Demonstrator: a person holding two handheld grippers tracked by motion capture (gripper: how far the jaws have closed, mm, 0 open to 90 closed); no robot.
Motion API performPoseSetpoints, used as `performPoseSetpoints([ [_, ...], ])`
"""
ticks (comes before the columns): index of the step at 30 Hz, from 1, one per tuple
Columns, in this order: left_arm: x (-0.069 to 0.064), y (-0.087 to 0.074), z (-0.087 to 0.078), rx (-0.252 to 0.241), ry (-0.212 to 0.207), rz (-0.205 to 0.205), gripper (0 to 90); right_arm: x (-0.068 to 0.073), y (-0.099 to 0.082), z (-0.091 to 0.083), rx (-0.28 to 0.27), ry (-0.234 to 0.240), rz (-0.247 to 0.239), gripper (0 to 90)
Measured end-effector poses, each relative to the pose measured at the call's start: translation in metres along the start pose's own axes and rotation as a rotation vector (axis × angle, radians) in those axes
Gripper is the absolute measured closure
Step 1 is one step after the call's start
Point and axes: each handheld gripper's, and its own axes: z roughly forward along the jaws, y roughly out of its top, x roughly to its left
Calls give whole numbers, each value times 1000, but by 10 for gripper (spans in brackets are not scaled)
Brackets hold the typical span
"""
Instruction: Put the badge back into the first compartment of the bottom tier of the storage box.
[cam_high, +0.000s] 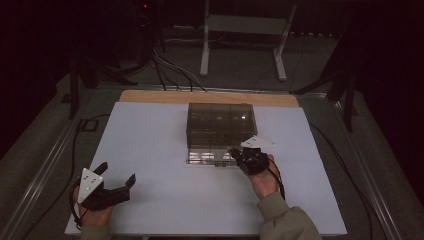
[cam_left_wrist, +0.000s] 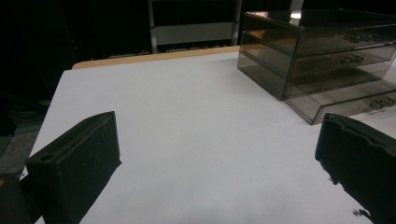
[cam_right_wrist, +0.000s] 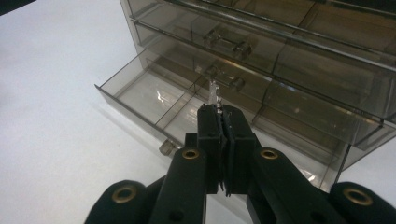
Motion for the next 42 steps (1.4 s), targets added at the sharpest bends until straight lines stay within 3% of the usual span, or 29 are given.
performPoseSetpoints([
  [42,3,0,0,1,-5,-4,7,17,20,34,-13,22,13,880],
])
